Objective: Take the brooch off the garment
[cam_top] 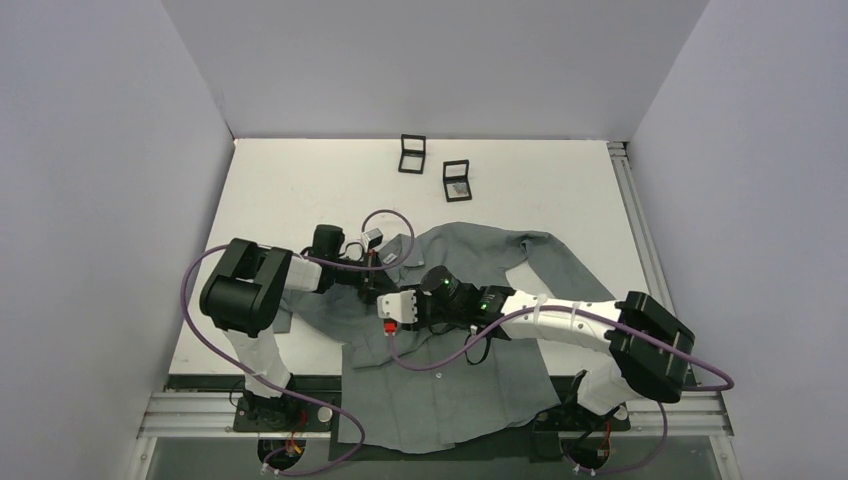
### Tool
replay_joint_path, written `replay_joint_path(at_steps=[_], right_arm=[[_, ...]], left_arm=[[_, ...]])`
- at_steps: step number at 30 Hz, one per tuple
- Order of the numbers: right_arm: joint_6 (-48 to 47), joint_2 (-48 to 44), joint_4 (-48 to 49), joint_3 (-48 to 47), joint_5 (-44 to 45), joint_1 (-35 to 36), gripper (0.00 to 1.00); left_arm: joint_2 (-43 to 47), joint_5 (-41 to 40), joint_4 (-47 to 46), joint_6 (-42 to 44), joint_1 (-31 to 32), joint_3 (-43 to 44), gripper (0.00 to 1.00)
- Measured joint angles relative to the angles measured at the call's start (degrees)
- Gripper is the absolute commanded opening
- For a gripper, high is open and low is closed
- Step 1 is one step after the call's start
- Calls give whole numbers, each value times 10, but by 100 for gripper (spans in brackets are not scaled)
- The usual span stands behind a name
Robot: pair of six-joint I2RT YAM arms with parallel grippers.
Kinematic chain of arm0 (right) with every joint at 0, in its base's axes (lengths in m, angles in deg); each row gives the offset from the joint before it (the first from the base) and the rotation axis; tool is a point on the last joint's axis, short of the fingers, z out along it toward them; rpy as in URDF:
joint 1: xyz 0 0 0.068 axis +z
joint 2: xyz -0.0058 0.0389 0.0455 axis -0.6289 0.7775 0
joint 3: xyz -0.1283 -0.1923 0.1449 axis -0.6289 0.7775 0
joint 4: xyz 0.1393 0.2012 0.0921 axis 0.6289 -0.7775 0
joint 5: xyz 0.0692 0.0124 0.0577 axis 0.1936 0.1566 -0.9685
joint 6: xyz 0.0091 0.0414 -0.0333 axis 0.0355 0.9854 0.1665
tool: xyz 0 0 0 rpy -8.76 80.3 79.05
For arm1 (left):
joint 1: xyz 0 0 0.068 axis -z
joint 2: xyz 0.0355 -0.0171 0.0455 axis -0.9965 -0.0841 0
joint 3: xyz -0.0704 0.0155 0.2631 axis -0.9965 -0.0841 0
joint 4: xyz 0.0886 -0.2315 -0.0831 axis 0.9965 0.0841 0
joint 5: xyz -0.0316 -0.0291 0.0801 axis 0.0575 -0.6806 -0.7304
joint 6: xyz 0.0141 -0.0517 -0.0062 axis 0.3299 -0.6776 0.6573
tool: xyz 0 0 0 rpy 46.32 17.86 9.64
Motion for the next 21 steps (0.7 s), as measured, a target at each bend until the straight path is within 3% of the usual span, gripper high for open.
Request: replay_joint_path(at_steps=[7,14,21], right_arm=[[-15,10,2,2,10,9,35],[-25,14,10,7,30,16,18],[-31,21,13,10,37,19,0]], left_arm=[[-3,2,0,0,3,2,0],[-3,2,0,-2,5,5,1],[-4,-3,0,-2,6,8,15]])
